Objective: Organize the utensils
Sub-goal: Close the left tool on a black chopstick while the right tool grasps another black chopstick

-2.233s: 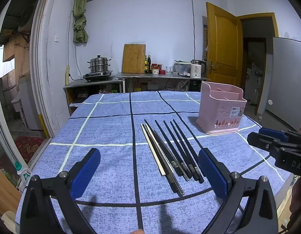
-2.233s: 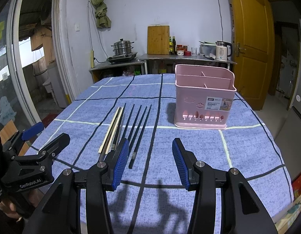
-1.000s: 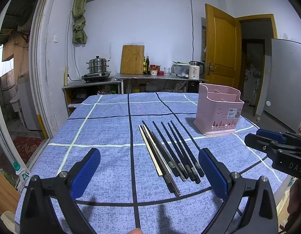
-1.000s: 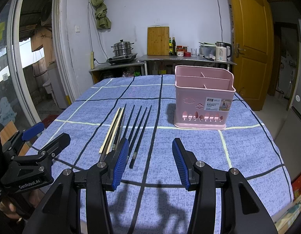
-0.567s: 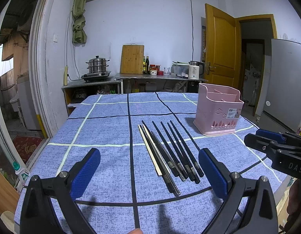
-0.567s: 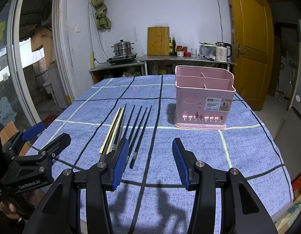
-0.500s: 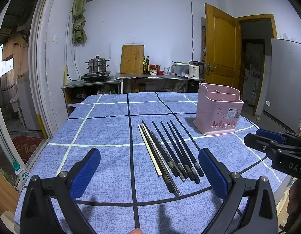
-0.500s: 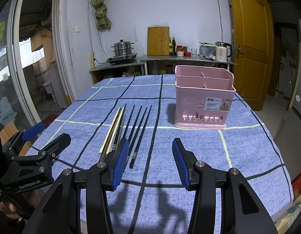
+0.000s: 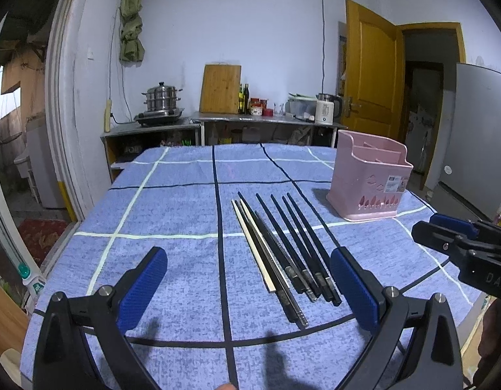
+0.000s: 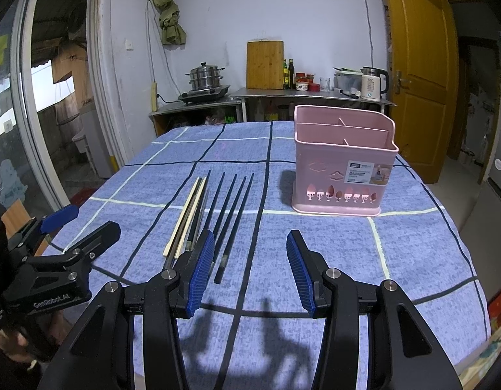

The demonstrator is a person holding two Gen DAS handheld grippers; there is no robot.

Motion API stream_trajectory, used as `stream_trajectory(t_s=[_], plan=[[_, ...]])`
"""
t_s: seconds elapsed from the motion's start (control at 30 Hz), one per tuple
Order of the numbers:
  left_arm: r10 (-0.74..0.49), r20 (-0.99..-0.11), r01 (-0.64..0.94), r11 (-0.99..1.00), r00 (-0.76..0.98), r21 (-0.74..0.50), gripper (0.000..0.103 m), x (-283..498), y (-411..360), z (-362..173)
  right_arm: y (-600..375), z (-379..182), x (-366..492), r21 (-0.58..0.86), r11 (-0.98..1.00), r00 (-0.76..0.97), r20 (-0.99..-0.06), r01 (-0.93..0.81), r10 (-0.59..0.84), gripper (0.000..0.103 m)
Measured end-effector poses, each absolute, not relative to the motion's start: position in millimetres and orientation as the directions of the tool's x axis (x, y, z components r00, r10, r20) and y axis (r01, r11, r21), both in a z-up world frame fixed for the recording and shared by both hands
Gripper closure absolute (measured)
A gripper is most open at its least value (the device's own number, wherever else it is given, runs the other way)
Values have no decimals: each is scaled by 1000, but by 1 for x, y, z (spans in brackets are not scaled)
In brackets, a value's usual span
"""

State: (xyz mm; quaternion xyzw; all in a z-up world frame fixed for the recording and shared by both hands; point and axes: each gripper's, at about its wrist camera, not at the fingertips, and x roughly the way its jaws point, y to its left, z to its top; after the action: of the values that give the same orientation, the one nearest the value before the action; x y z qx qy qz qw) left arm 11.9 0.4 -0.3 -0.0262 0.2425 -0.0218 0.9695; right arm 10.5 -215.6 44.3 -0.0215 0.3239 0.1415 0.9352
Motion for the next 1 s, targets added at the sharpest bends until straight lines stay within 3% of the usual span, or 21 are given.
stream_trajectory(t_s=[0.27,0.67,0.83,1.0], plan=[[-84,-569,47,996,818,-80,7,56,8,-13,-214,34,40,67,958,727,-637,-279,256,55],[-177,-671,65,980,720,-189,28,125,20,-24,-196,11,98,50,956,676,-697,-291,242,56],[-219,-692,70,969,688,-236,38,152,26,-25,-180,-14,129,73,949,617,-744,-305,256,73],[-241,-709,76,964,663,-256,49,169,31,-25,-173,-28,144,81,950,591,-766,-301,252,81]])
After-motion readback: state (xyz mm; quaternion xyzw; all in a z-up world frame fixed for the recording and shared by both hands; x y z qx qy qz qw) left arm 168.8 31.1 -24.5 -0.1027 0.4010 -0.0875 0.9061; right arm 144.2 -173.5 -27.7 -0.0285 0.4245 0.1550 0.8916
